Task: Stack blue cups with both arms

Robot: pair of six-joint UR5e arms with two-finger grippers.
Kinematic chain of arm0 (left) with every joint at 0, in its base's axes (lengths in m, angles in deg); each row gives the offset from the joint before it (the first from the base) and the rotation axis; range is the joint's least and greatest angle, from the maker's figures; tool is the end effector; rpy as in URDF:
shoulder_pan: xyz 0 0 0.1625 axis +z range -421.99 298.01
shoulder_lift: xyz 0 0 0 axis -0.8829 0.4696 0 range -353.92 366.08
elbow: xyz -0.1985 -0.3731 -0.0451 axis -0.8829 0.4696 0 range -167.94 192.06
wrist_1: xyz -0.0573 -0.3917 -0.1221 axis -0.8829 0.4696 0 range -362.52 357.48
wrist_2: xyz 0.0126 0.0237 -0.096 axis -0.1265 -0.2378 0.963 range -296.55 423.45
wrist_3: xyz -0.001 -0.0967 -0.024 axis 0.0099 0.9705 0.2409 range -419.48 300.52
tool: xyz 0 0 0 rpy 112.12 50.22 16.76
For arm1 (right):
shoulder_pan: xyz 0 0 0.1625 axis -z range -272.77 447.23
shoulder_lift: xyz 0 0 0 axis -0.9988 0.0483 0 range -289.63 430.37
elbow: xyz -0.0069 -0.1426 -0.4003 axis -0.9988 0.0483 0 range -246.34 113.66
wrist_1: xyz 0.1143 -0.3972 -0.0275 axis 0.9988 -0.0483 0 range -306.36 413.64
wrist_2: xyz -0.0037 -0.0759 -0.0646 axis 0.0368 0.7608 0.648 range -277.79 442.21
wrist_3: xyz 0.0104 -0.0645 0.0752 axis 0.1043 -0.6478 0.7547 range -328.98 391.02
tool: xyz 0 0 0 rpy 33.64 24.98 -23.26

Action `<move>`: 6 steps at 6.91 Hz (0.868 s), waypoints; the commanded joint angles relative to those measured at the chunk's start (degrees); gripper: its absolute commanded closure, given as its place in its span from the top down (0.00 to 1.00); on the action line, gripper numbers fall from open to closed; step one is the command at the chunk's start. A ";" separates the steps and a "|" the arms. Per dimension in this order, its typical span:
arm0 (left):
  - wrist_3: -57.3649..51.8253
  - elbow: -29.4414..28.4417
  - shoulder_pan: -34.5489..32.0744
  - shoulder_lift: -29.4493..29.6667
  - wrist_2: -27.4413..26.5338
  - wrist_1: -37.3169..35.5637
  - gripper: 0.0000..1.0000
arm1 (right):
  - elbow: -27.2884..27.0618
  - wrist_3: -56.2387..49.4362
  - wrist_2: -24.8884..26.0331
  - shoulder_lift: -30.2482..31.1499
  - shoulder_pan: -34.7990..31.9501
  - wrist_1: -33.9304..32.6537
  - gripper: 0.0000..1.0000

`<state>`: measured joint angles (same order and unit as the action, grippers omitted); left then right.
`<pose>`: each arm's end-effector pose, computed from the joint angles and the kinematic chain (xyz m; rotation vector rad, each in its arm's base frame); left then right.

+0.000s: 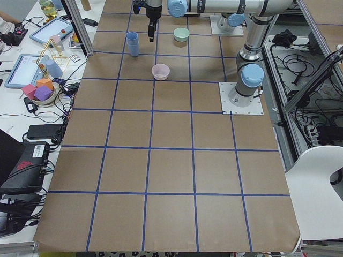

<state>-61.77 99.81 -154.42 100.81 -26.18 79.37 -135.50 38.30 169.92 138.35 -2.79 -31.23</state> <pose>-0.1565 -0.5296 0.4797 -0.1293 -3.1285 0.1541 0.1375 -0.6396 0.4386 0.1999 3.0973 0.1747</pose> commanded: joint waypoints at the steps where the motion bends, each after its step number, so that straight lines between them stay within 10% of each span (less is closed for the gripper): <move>1: -0.08 0.23 0.41 -0.34 0.51 0.03 1.00 | -9.72 -2.01 1.24 8.88 2.04 -0.37 1.00; 6: 0.19 0.41 0.41 -0.68 0.51 0.55 1.00 | -20.14 -1.48 2.56 18.41 2.04 -5.31 1.00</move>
<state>-61.60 100.19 -154.01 100.25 -25.61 79.89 -155.30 36.84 172.64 156.03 -0.75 -36.06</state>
